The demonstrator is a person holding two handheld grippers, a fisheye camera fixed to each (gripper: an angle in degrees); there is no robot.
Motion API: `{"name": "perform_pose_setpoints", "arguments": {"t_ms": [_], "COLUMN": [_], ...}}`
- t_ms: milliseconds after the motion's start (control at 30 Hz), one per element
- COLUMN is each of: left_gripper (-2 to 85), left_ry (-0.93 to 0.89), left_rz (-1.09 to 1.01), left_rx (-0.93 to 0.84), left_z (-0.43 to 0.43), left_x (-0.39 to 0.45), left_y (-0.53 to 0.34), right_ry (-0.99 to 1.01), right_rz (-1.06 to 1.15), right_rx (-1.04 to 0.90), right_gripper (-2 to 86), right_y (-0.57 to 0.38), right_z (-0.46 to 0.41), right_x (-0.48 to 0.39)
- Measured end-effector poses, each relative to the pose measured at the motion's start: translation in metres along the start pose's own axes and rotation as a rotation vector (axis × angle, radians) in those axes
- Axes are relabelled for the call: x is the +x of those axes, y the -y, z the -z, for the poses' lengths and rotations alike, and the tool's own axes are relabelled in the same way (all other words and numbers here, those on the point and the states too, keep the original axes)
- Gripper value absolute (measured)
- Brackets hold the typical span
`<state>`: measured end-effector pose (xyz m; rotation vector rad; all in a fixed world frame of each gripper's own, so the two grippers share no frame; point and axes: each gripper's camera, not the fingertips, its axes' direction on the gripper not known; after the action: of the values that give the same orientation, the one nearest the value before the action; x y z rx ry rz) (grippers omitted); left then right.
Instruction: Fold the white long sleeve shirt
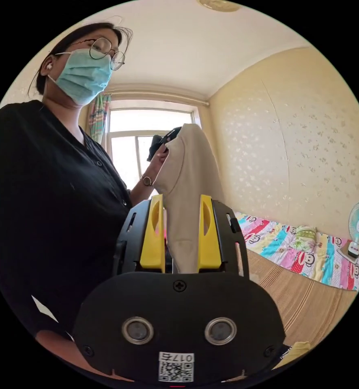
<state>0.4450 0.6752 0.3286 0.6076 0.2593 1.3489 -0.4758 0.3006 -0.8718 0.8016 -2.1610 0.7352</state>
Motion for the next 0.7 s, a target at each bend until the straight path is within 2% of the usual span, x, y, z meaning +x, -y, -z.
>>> {"name": "perform_pose_setpoints", "arguments": {"t_ms": [100, 167, 233, 300, 467, 533, 567, 633, 700], "left_gripper": [-0.3, -0.3, -0.2, -0.1, 0.1, 0.1, 0.2, 0.2, 0.2], "left_ry": [0.027, 0.011, 0.005, 0.036, 0.142, 0.166, 0.167, 0.098, 0.001], "left_rz": [-0.032, -0.048, -0.066, -0.084, -0.039, -0.019, -0.018, -0.06, 0.023], "left_rx": [0.015, 0.042, 0.057, 0.059, -0.013, -0.081, -0.137, -0.256, -0.353], "left_z": [0.004, 0.01, 0.018, 0.029, 0.066, 0.074, 0.077, 0.072, 0.068], "left_x": [0.011, 0.017, 0.019, 0.018, -0.021, -0.041, -0.053, -0.072, -0.097], "left_y": [0.015, 0.026, 0.034, 0.042, 0.054, 0.051, 0.045, 0.029, 0.006], "right_ry": [0.035, -0.026, -0.263, -0.404, -0.836, -1.001, -1.019, -1.082, -1.147], "right_rz": [-0.057, -0.057, -0.108, -0.142, -0.153, -0.161, -0.157, -0.137, -0.127], "right_rx": [-0.089, -0.202, -0.396, -0.547, -0.4, -0.18, -0.119, 0.042, 0.05], "right_gripper": [15.3, 15.6, 12.9, 4.4, 1.9, 1.6, 1.6, 1.7, 1.8], "right_y": [-0.023, -0.03, -0.034, -0.028, 0.034, 0.068, 0.075, 0.096, 0.104], "right_z": [-0.034, -0.058, -0.083, -0.085, 0.019, 0.093, 0.11, 0.161, 0.178], "right_x": [-0.002, -0.003, 0.006, 0.02, 0.042, 0.031, 0.025, -0.004, -0.024]}}
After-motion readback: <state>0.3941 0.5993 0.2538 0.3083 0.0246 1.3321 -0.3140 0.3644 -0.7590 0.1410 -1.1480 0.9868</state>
